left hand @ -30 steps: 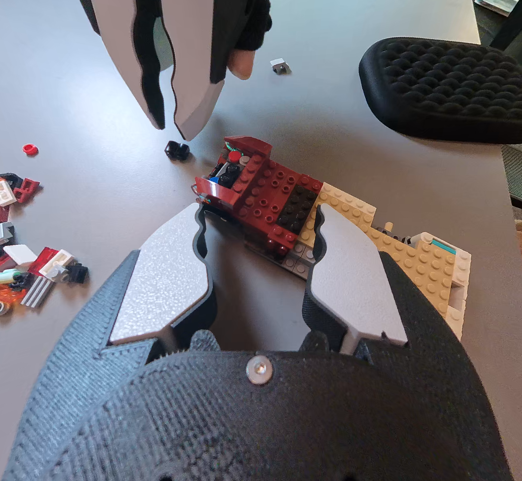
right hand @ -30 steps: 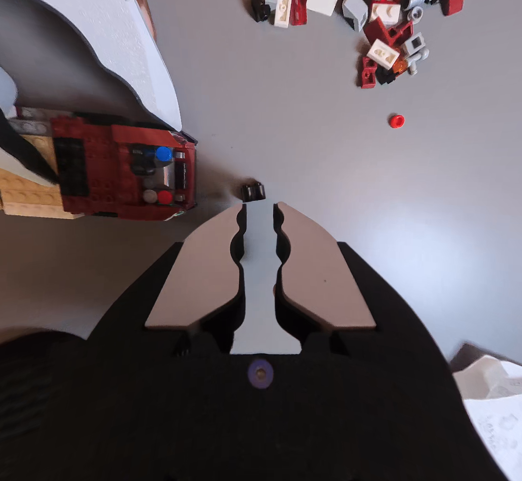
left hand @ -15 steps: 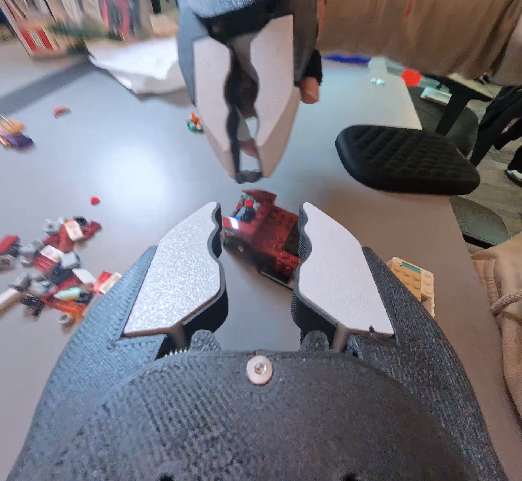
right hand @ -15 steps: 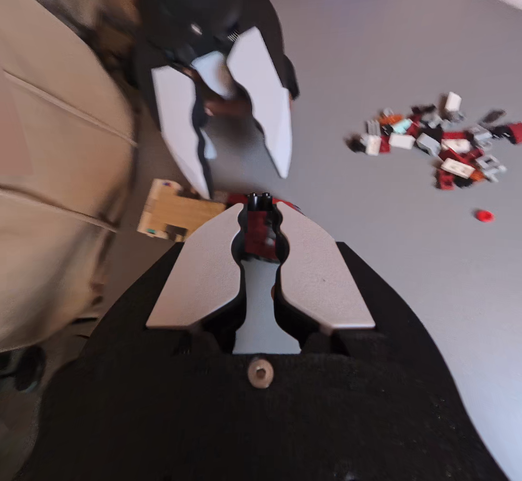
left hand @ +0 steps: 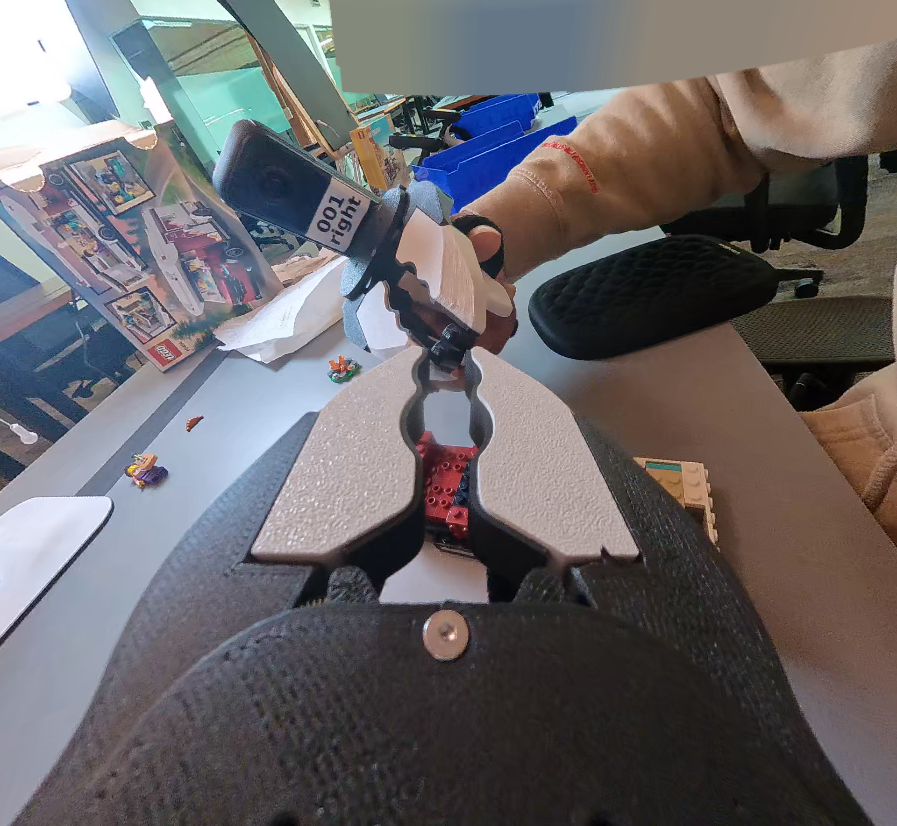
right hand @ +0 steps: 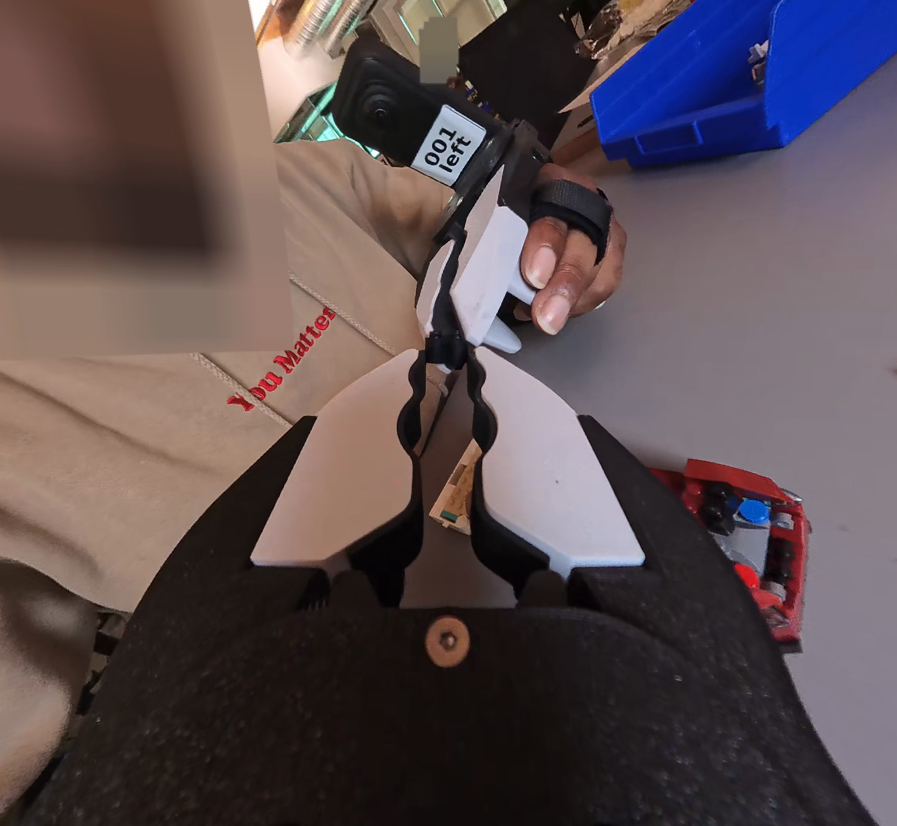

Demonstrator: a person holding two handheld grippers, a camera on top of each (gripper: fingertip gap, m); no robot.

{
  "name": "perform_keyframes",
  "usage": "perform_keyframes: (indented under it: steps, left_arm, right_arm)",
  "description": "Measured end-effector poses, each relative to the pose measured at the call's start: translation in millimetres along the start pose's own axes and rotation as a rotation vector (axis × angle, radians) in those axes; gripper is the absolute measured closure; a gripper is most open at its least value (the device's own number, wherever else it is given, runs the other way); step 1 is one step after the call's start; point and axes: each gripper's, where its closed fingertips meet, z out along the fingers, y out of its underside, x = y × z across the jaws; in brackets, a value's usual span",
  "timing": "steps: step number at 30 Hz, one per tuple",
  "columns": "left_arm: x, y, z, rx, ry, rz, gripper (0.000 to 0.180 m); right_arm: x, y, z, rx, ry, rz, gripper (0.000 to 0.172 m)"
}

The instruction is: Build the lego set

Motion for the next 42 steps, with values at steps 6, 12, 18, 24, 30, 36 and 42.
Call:
perform_keyframes:
  steps: [6, 12, 18, 24, 30, 36, 42]
  left_arm:
    - [-10, 20, 2, -0.128, -0.042, -0.031, 0.169]
    - [-16, 58, 4, -0.39, -0.078, -0.049, 0.169]
    - [-10, 65, 7, -0.457, -0.085, -0.003, 0.169]
    - [-10, 60, 6, -0.426, -0.084, -0.022, 0.169]
    - [-2, 35, 5, -0.211, 0.072, -0.276, 0.162]
    - [7, 27, 6, -0.158, 0.14, -0.318, 0.172]
    - [6, 45, 11, -0.284, 0.091, -0.23, 0.172]
  right_arm:
    - [20, 4, -9, -0.017, 0.217, -0.025, 0.155]
    - [36, 8, -23, -0.176, 0.599, -0.178, 0.153]
    - [54, 25, -17, -0.281, 0.778, -0.191, 0.154]
    - [52, 25, -13, -0.274, 0.762, -0.21, 0.163]
    - [25, 10, -10, -0.116, 0.596, -0.324, 0.163]
    - [19, 16, -8, -0.101, 0.542, -0.359, 0.163]
    - [31, 29, -14, -0.26, 0.648, -0.372, 0.163]
